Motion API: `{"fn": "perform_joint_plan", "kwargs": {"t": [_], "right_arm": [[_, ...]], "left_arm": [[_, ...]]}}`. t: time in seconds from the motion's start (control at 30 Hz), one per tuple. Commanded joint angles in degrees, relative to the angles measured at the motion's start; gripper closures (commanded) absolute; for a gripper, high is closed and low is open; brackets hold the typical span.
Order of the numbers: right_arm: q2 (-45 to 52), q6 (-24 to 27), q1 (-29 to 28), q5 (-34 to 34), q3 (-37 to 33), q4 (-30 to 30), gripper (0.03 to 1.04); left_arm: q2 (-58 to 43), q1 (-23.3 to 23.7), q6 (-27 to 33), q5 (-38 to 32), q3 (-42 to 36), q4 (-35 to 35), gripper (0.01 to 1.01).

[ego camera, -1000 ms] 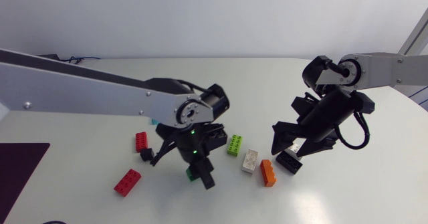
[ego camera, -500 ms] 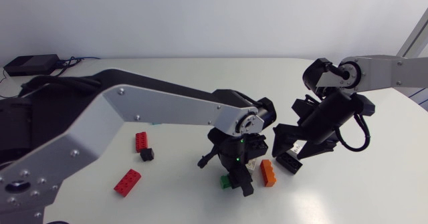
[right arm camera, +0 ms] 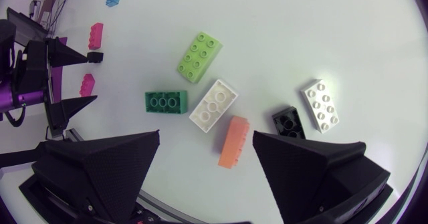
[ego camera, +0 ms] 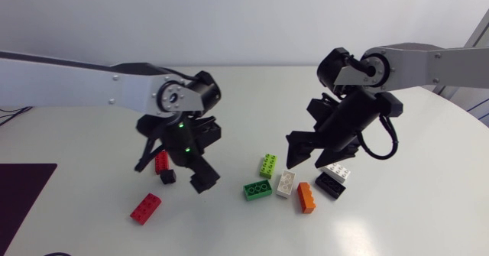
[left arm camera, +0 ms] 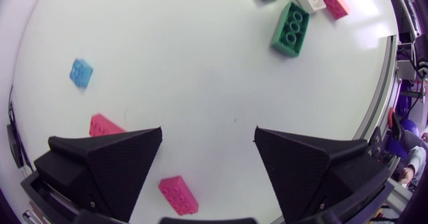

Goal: Sort duplo bricks by size, large to the right and small to the left

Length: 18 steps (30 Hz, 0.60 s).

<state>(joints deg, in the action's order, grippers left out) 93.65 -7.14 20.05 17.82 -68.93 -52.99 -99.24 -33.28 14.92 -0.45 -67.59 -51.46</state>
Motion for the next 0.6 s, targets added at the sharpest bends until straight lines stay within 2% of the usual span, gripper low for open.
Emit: {"fn": "perform_joint_plan", "kwargs": {"t": [0.0, 0.13, 0.33, 0.43, 0.57], "right_arm": [[2.4, -2.3, 1.7, 0.1, -1.3, -0.4, 0.06], [3.6, -2.7, 3.6, 0.2, -1.9, 0.2, 0.06], [4.4, -3.4, 5.5, 0.2, -2.4, 0.7, 0.06], [4.6, -3.8, 6.1, 0.2, -2.4, 0.8, 0.06], [4.4, -3.9, 6.6, 0.2, -2.4, 0.7, 0.06]], "left_arm": [[6.8, 1.8, -0.4, -0.2, 6.7, -0.2, 0.043], [13.4, 4.4, 0.2, -1.8, 15.7, -0.2, 0.043], [18.6, 10.8, 0.1, -1.9, 26.5, 2.9, 0.043], [17.2, 13.6, 0.1, -1.9, 29.4, 6.6, 0.043], [14.9, 14.4, -0.2, -1.9, 29.8, 10.0, 0.056]]}}
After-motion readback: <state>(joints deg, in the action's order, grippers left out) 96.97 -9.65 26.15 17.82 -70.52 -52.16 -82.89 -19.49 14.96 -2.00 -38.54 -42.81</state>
